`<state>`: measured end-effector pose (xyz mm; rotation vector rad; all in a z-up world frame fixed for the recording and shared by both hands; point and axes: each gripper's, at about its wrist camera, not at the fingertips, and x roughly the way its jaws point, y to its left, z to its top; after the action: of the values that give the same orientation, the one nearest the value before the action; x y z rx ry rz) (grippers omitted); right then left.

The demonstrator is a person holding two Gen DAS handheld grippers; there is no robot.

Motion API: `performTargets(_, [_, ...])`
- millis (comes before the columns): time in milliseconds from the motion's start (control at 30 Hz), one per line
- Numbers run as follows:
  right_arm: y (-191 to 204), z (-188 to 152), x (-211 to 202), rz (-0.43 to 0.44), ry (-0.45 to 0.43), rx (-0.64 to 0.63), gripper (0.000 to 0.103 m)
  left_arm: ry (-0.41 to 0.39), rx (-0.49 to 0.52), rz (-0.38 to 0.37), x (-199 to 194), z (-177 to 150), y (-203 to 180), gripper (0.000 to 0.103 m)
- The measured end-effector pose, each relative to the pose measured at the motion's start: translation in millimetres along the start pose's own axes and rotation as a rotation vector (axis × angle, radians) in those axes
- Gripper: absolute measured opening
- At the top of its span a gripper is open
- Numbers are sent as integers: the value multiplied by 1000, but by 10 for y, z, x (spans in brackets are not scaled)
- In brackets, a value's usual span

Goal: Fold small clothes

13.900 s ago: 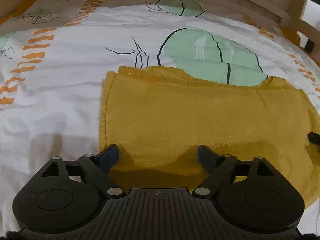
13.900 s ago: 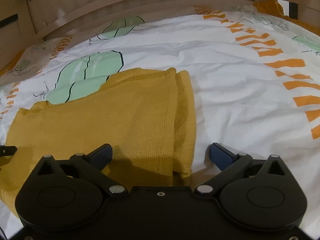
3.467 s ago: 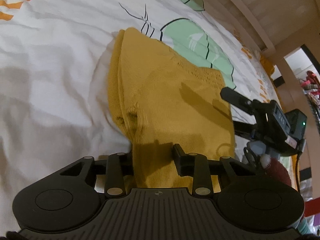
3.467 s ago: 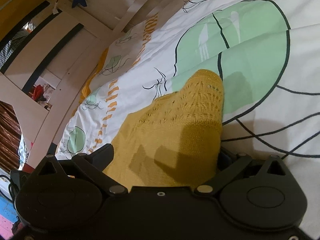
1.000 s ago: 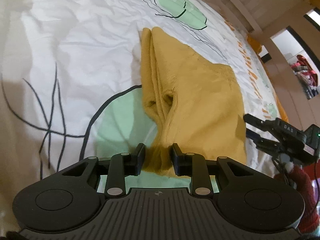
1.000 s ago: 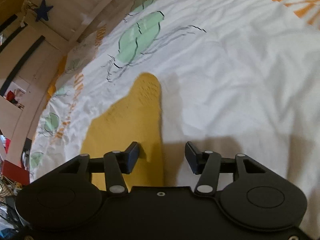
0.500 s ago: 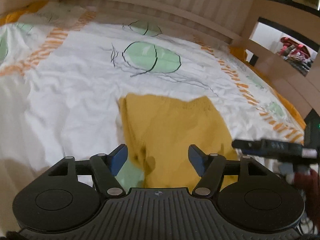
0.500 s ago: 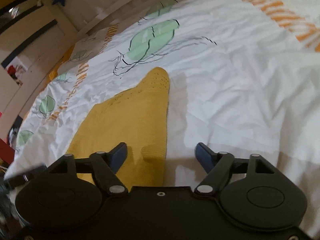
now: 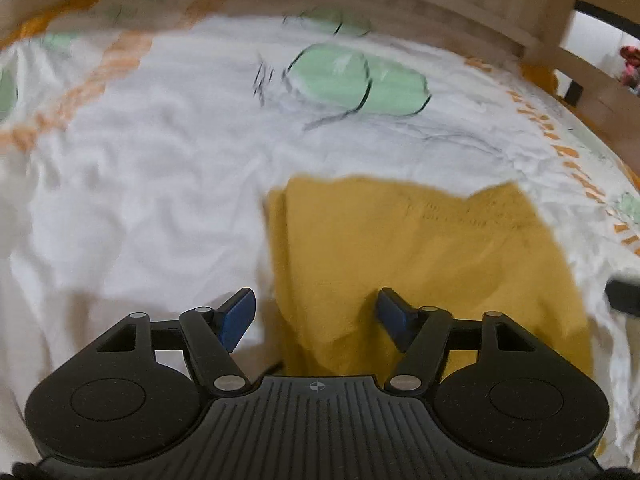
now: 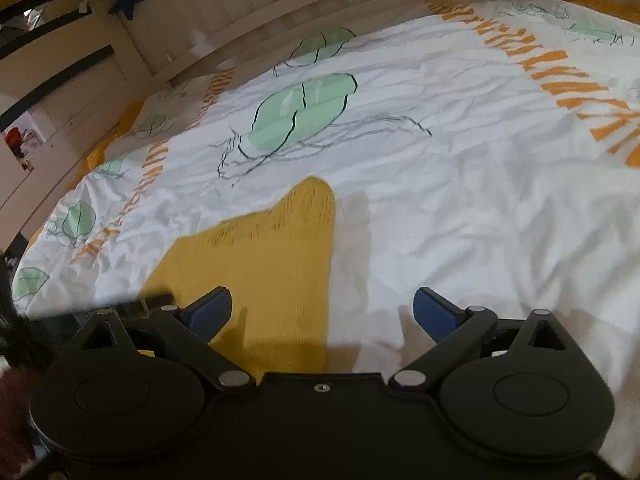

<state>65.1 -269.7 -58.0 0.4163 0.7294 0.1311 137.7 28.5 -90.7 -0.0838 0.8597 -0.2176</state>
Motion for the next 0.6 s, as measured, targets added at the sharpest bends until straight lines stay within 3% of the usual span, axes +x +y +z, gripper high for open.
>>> performTargets(100, [43, 109, 93, -8, -12, -8, 99, -13, -57, -34, -37, -87, 126, 69])
performTargets(233, [98, 242, 326, -27, -9, -11, 99, -15, -56, -29, -73, -94, 128, 70])
performTargets(433, [50, 245, 843, -211, 79, -124, 102, -15, -63, -27, -21, -75, 101, 73])
performTargets(600, [-12, 188, 841, -201, 55, -111, 102, -13, -61, -22, 8, -51, 89, 75])
